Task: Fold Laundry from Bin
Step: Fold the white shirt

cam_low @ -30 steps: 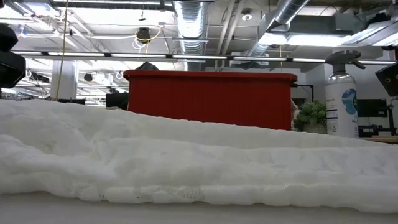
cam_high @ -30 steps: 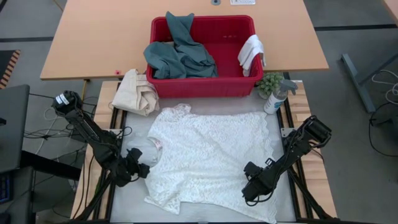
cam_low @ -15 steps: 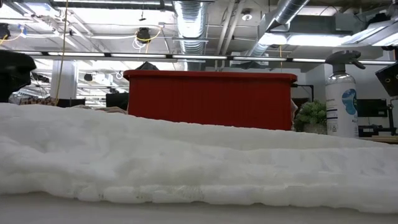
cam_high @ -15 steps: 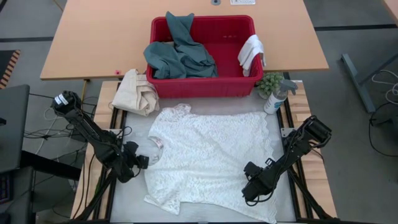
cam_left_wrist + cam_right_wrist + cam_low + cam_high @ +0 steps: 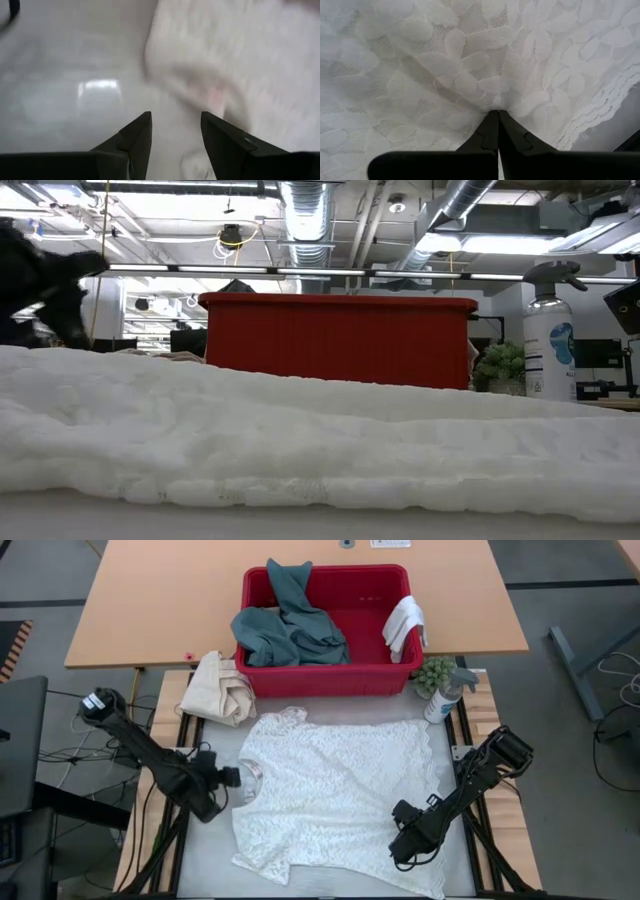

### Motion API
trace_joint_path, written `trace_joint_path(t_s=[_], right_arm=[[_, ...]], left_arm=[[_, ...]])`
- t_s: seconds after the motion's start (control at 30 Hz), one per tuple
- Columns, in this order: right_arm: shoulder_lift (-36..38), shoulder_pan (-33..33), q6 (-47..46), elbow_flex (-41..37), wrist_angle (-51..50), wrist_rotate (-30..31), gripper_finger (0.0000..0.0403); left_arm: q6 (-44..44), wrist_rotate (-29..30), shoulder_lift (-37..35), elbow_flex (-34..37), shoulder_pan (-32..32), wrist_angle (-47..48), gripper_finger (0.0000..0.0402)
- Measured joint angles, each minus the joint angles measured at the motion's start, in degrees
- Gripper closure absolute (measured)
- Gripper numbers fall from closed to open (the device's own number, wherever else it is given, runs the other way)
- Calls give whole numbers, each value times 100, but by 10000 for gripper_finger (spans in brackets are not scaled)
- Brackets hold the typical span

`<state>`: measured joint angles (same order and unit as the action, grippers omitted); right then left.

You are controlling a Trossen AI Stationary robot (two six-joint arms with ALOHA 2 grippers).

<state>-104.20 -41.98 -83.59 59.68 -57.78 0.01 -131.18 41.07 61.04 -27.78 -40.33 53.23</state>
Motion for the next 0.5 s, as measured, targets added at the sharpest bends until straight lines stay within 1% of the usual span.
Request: trace_joint_path(t_s=[0.07,0.23,0.3,0.4,0.5], right_arm=[[-1,0,-2,0,0,0,377],[0,7,0,0,-2,3,377],[-2,7,0,0,-2,10,377],[-2,7,4,2,-4,13,377],[-2,7,6,2,-4,13,377]], left_arm=[[76,230,-78,-32,340,206,244],[215,442,-186,212,1053,43,243],[536,454,-301,376,1267,-155,240],[1072,447,-445,615,1600,-695,232],[1720,261,-578,784,1867,-1365,220]])
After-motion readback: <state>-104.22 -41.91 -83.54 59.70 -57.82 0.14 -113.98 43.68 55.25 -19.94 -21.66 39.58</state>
